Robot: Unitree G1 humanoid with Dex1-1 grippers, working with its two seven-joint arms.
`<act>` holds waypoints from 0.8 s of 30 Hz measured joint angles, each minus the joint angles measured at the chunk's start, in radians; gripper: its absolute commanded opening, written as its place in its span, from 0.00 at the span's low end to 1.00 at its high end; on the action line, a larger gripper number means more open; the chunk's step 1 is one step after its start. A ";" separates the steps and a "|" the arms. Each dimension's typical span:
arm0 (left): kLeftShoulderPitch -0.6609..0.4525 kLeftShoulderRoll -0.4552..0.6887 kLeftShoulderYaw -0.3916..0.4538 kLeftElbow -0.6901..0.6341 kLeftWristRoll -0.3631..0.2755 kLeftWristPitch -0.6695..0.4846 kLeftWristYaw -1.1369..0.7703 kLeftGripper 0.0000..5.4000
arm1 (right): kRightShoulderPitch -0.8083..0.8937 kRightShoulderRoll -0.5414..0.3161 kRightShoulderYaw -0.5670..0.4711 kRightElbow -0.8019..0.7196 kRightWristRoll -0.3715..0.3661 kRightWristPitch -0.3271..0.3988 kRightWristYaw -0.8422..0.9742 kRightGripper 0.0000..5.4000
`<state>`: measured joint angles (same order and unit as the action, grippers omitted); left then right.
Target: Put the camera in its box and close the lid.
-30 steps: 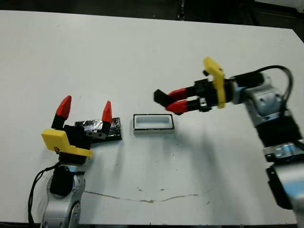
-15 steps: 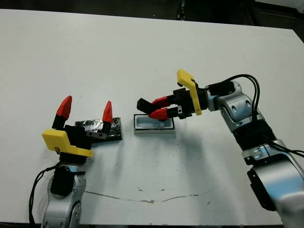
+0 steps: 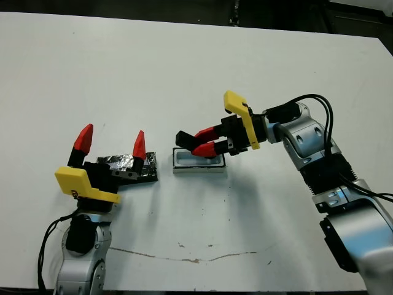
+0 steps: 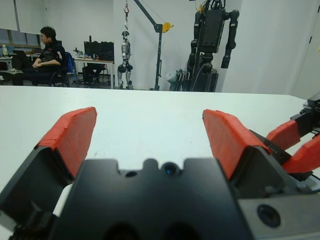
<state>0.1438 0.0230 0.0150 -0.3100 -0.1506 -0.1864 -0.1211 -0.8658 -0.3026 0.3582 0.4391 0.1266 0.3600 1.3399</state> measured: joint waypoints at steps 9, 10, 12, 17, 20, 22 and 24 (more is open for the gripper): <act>0.000 0.000 0.000 0.000 -0.001 0.000 -0.001 1.00 | 0.001 -0.010 0.014 -0.002 -0.020 -0.015 0.006 0.31; 0.000 0.000 0.000 0.000 -0.001 0.000 -0.001 1.00 | 0.002 -0.011 0.015 -0.002 -0.020 -0.020 0.006 0.31; 0.000 0.000 0.000 0.000 -0.001 0.000 -0.001 1.00 | 0.003 -0.011 0.017 0.001 -0.020 -0.020 0.007 0.31; 0.000 -0.001 0.000 0.000 -0.001 0.000 -0.001 1.00 | 0.011 -0.012 0.023 0.008 -0.028 -0.019 0.007 0.31; 0.000 -0.001 0.000 0.000 -0.001 0.000 -0.001 1.00 | 0.011 -0.012 0.023 0.007 -0.028 -0.009 0.009 0.31; 0.000 -0.001 0.000 0.000 -0.001 0.000 -0.001 1.00 | 0.011 -0.012 0.026 0.008 -0.028 -0.008 0.015 0.31; 0.000 -0.001 0.000 0.000 -0.001 0.000 -0.001 1.00 | 0.011 -0.012 0.031 0.008 -0.028 -0.007 0.017 0.31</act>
<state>0.1439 0.0224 0.0149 -0.3099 -0.1514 -0.1867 -0.1221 -0.8546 -0.3150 0.3887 0.4473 0.0984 0.3534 1.3572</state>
